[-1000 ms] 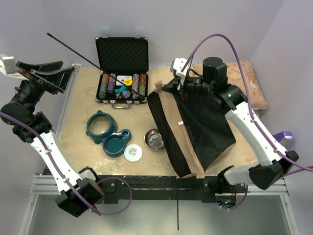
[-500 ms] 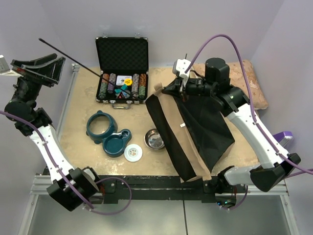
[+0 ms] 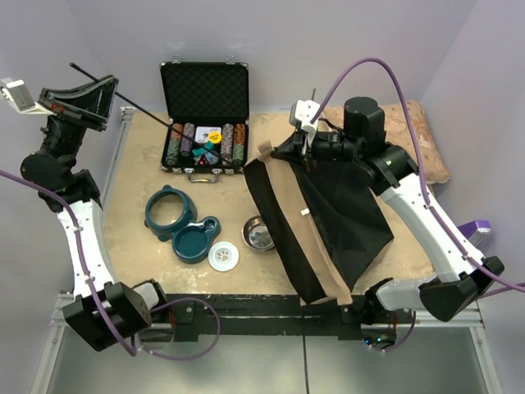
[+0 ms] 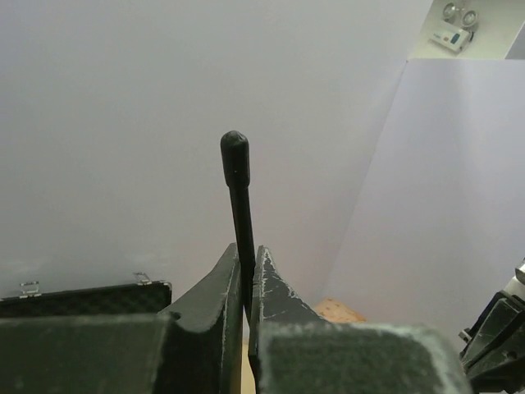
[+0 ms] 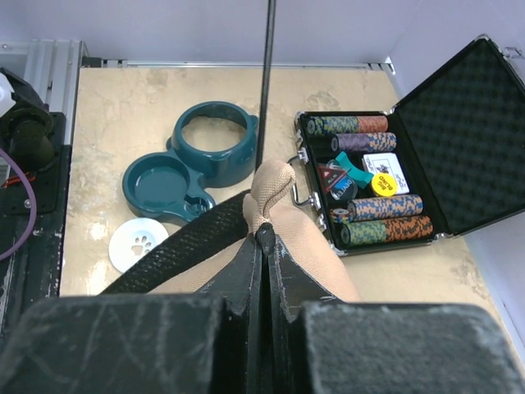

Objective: Set up the pet tent

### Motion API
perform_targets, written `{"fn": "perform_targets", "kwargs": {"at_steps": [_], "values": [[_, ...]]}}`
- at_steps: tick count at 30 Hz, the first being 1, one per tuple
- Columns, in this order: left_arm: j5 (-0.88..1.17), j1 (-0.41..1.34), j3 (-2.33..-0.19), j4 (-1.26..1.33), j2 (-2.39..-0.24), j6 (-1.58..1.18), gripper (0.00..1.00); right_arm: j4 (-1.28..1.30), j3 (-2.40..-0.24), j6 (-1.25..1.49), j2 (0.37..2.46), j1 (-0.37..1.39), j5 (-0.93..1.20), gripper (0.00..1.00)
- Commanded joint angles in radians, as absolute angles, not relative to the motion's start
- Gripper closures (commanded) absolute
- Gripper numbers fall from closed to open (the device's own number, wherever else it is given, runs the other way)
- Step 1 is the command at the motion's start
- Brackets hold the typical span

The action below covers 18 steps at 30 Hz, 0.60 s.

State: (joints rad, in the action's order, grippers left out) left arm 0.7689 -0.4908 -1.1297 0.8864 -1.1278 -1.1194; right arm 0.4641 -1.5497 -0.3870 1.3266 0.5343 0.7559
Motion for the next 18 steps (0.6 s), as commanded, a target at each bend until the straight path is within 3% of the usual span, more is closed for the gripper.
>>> {"fn": "perform_targets", "kwargs": {"at_steps": [1,10,18], "values": [[0.739,-0.401,-1.227,0.754,-1.089,-0.815,1.0,0.44,-1.609,-0.393,1.324,0.532,0.804,1.0],[0.836,-0.166,-1.436,0.01,-1.094,-0.099,1.0,0.322,-1.664,-0.278,1.356,0.532,0.85,1.0],[0.876,0.026,-1.511,-0.435,-1.129,0.267,1.0,0.204,-1.692,-0.192,1.393,0.532,0.908,1.0]]}}
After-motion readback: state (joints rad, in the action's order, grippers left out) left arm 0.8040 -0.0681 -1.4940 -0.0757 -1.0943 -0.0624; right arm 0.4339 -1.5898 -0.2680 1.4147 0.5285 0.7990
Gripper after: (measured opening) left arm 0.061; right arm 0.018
